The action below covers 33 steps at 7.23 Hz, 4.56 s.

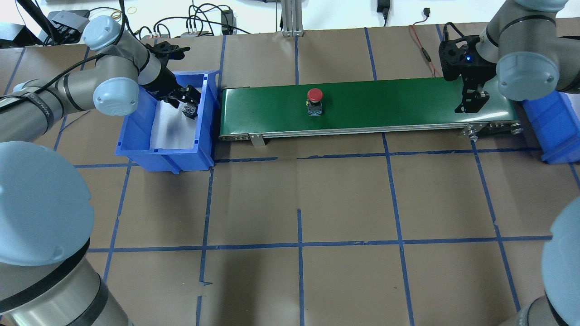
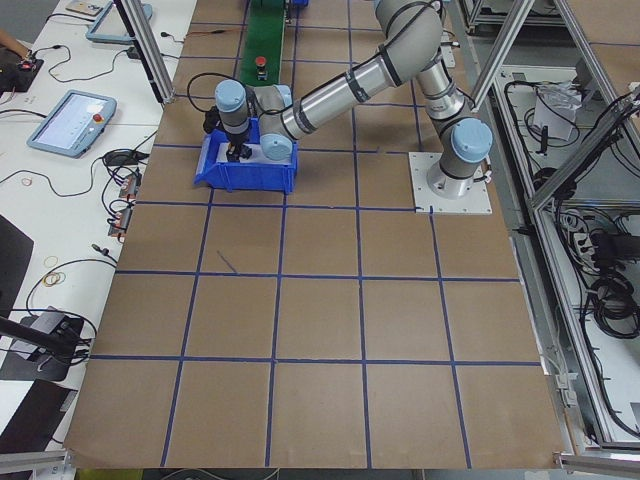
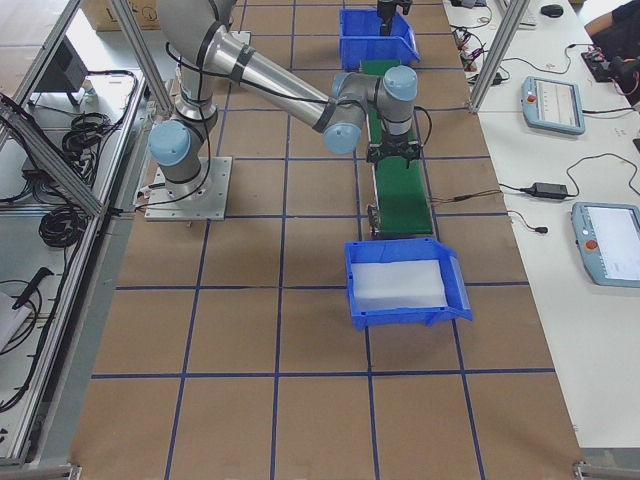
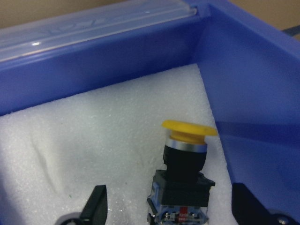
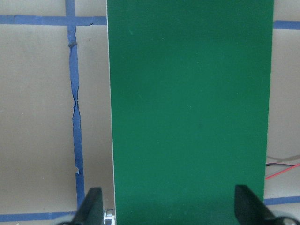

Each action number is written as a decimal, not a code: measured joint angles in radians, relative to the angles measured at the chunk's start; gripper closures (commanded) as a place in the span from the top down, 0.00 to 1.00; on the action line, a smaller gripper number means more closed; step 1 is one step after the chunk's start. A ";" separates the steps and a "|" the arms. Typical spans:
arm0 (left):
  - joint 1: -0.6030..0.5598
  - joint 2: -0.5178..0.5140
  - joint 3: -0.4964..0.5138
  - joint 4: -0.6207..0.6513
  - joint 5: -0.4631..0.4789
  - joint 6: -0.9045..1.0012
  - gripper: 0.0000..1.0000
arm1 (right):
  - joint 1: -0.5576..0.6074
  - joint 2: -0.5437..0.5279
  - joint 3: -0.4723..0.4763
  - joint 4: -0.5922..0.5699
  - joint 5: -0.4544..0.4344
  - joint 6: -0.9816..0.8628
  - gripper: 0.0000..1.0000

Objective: Transport two buttons from left to right
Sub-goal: 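Grasp the yellow-capped button with the left gripper and lift it, then carry the yellow-capped button with the left gripper onto the green belt, then release the yellow-capped button and raise the left gripper back over the bin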

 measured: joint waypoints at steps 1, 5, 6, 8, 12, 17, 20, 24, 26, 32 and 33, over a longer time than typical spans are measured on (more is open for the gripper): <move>0.000 -0.001 -0.001 0.000 -0.001 0.001 0.65 | 0.008 0.000 -0.001 0.000 -0.008 0.003 1.00; 0.001 0.005 0.004 -0.003 0.007 0.013 0.43 | 0.036 0.002 -0.003 -0.001 -0.026 0.003 1.00; 0.001 0.018 0.008 -0.009 0.010 0.017 0.43 | 0.041 0.003 -0.003 -0.001 -0.029 0.004 1.00; 0.001 0.087 0.017 -0.082 0.042 0.015 0.43 | 0.045 0.004 -0.003 -0.002 -0.029 0.005 1.00; -0.023 0.247 0.017 -0.269 0.102 -0.186 0.42 | 0.046 0.007 -0.001 -0.002 -0.030 0.004 1.00; -0.211 0.235 0.029 -0.245 0.112 -0.588 0.39 | 0.046 0.010 0.000 -0.002 -0.031 0.004 1.00; -0.254 0.192 0.018 -0.200 0.141 -0.658 0.37 | 0.046 0.009 -0.002 -0.001 -0.032 0.003 1.00; -0.301 0.116 0.025 -0.075 0.145 -0.732 0.37 | 0.046 0.012 -0.003 -0.003 -0.032 0.004 1.00; -0.302 0.081 0.022 -0.026 0.140 -0.734 0.73 | 0.046 0.014 -0.003 -0.002 -0.030 0.006 1.00; -0.314 0.164 0.003 -0.074 0.146 -0.699 1.00 | 0.046 0.013 -0.002 0.002 -0.029 0.005 1.00; -0.309 0.216 0.008 -0.153 0.161 -0.667 1.00 | 0.046 0.010 -0.001 0.007 -0.027 0.003 1.00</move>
